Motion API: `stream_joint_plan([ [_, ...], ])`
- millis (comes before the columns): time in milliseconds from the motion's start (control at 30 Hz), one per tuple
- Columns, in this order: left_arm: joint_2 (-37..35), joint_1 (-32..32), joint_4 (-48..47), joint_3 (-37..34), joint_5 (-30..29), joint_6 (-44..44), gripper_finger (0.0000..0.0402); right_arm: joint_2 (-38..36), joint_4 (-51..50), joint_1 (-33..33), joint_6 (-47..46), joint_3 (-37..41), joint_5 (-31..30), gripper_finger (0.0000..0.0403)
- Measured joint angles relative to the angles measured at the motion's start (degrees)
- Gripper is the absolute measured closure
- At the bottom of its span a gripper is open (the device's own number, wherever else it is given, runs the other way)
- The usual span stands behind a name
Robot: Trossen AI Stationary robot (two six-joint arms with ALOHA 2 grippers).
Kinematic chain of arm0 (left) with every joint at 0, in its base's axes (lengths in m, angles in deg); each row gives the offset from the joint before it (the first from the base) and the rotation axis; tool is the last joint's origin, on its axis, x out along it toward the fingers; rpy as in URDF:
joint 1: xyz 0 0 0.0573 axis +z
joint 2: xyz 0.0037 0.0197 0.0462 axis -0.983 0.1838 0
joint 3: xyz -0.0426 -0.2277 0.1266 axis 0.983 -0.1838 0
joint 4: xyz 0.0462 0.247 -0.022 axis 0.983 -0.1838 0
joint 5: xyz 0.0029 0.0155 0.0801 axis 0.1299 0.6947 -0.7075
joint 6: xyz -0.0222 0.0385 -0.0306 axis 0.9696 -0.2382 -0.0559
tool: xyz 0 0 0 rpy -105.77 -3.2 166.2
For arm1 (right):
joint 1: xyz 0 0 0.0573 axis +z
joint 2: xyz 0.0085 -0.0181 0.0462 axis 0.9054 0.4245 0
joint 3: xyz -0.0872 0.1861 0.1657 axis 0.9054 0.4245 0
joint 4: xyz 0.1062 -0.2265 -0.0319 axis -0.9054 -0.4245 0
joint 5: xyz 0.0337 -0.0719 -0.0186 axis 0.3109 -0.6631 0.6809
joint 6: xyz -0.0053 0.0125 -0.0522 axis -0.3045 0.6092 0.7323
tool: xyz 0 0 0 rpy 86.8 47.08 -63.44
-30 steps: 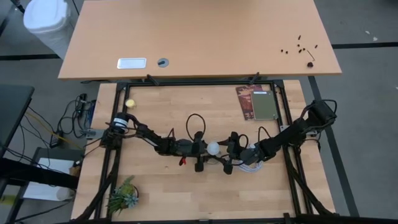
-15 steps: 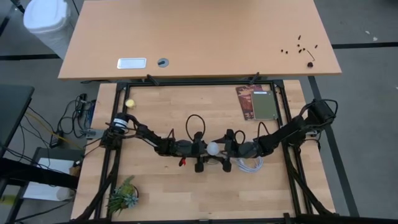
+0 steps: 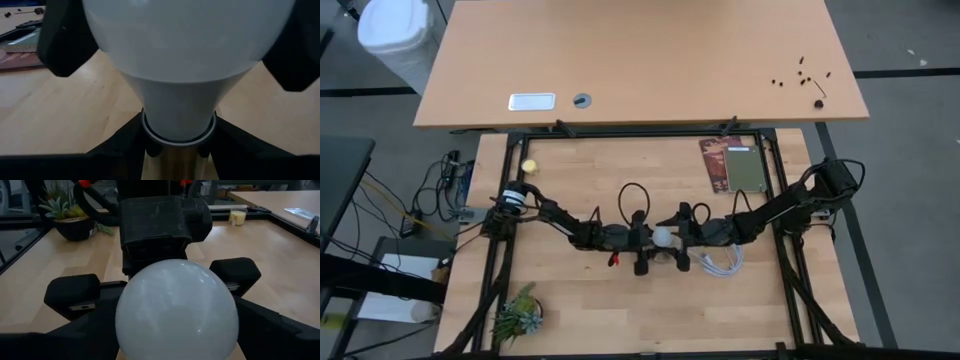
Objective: Screw lightbulb
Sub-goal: Remove the light bulb from the lamp
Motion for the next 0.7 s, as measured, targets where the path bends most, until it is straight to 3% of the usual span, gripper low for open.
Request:
stream_joint_plan([
  [333,0.0,0.0,4.6,-0.1,-4.7,0.4,0.0218,0.0,-0.4,-1.3,2.7,0.0,0.0,0.0095],
  [700,0.0,0.0,5.6,0.0,-4.7,1.1,0.0218,0.0,2.6,-2.9,4.4,-0.1,2.7,0.0096],
])
